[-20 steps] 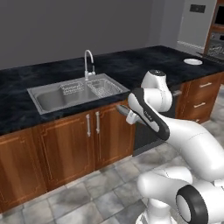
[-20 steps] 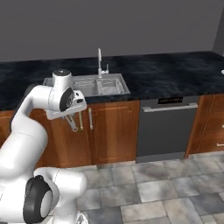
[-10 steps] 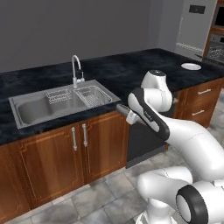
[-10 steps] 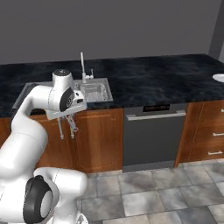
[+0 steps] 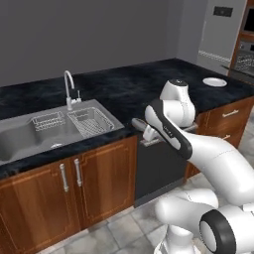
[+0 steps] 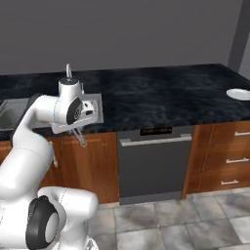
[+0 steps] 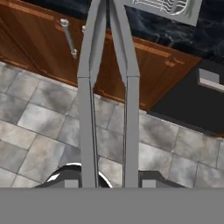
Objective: Pick up the tongs from the counter and place them near the plate next to the oven.
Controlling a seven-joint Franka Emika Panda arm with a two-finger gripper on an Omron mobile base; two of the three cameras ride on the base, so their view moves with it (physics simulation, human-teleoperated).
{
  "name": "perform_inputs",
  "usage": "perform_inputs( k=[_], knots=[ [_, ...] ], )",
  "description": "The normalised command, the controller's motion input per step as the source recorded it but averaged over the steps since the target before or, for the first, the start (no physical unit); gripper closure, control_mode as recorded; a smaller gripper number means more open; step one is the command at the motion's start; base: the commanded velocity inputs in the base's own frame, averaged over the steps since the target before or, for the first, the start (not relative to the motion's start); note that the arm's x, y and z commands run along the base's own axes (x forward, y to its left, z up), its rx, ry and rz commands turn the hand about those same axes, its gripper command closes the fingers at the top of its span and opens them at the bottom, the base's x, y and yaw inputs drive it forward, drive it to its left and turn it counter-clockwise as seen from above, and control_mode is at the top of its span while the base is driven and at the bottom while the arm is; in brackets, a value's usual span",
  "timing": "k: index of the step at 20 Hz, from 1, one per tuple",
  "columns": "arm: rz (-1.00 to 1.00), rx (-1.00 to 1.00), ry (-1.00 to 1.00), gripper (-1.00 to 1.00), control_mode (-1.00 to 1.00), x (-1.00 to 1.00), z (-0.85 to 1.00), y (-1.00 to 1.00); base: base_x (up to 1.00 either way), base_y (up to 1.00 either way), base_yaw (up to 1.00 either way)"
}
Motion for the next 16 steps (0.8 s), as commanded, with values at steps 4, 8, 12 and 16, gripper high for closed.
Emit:
perform_inputs(
  k=[4, 8, 12, 16],
  knots=[
    [0.0, 0.0, 0.0, 1.0, 1.0, 0.0, 0.0, 0.0, 0.66, -0.52, 0.0],
    [0.0, 0.0, 0.0, 1.0, 1.0, 0.0, 0.0, 0.0, 0.66, -0.52, 0.0],
    [0.0, 0.0, 0.0, 1.0, 1.0, 0.0, 0.0, 0.0, 0.57, -0.54, 0.0],
    [0.0, 0.0, 0.0, 1.0, 1.0, 0.0, 0.0, 0.0, 0.58, -0.53, 0.0]
  ],
)
